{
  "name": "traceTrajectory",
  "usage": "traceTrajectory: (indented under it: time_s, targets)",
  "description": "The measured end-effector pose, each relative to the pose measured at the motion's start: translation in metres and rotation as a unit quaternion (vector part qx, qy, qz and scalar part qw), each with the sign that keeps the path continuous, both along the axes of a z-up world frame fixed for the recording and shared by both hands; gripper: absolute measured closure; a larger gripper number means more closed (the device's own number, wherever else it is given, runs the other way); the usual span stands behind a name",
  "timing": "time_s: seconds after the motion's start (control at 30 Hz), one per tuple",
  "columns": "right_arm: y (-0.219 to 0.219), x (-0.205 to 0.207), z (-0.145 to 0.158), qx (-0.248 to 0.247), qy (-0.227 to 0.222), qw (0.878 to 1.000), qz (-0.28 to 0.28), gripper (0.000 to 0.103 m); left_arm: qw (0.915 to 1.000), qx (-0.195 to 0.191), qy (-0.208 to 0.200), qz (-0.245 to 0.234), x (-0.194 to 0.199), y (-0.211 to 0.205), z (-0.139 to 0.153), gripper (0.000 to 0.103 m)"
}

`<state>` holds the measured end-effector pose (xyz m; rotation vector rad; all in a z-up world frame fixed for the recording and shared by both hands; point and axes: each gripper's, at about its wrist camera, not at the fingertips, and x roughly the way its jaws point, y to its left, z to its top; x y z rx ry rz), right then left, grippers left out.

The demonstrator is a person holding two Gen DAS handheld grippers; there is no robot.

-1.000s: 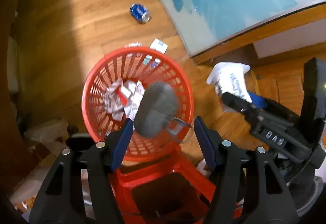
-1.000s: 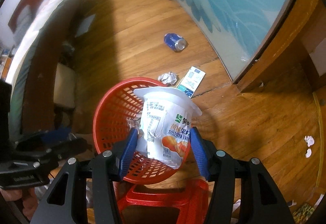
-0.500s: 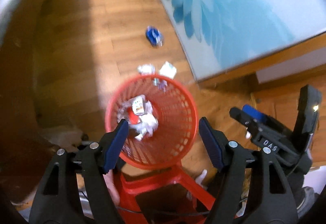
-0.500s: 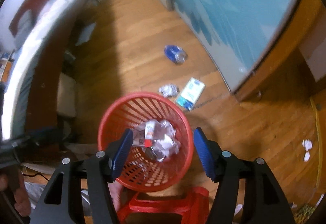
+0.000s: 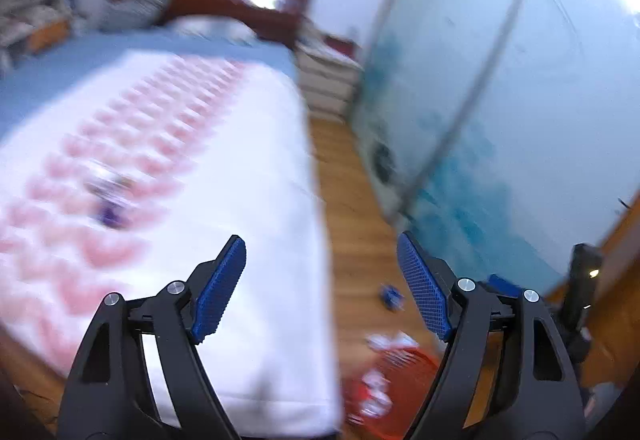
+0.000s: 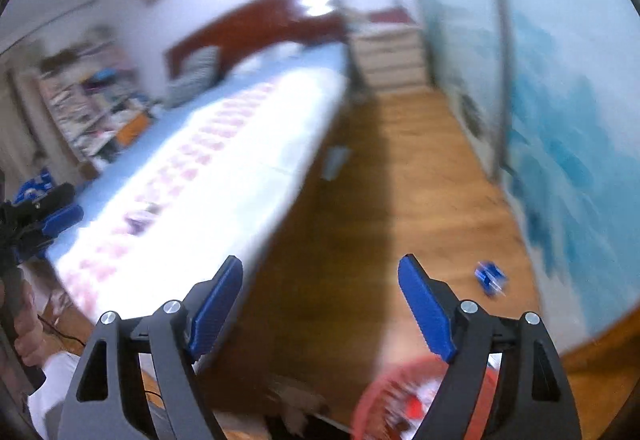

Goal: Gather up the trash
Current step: 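Move both open tools back over the remaining trash on the bed, then grasp the purple wrapper with the right tool while the left tool grasps small crumpled paper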

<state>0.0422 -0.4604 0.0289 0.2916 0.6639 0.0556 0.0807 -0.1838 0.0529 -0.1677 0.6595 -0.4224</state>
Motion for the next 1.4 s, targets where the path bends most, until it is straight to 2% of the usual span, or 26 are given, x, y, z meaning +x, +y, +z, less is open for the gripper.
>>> traceTrajectory:
  time_s: [0.13,0.37,0.5,0.8,1.07,1.2,1.23,1.4]
  targets:
    - [0.069,0.037,0.018,-0.002,-0.020,0.998,0.052,0.023,0.9975,0.032,-0.035,0.052,-0.003,0.068,0.002,0.025]
    - [0.175,0.077,0.011,-0.014,-0.011,0.992,0.123,0.027,0.9943,0.005,-0.012,0.106,0.006,0.143,-0.047,0.025]
    - [0.235,0.107,-0.008,-0.021,0.010,0.986,0.164,0.032,0.9924,-0.014,0.012,0.122,0.031,0.175,-0.067,0.025]
    - [0.344,0.205,-0.080,-0.034,0.075,0.975,0.207,0.041,0.9855,-0.066,0.033,0.153,0.059,0.225,-0.078,0.025]
    - [0.395,0.269,-0.098,-0.029,0.097,0.972,0.212,0.044,0.9810,-0.098,0.049,0.160,0.081,0.240,-0.089,0.025]
    - [0.404,0.289,-0.115,-0.030,0.138,0.970,0.199,0.057,0.9814,-0.092,0.055,0.159,0.083,0.238,-0.091,0.025]
    - [0.402,0.292,-0.118,-0.027,0.145,0.969,0.196,0.070,0.9815,-0.090,0.056,0.159,0.083,0.238,-0.092,0.025]
    - [0.389,0.283,-0.117,-0.008,0.135,0.972,0.194,0.076,0.9806,-0.087,0.061,0.165,0.081,0.240,-0.094,0.025]
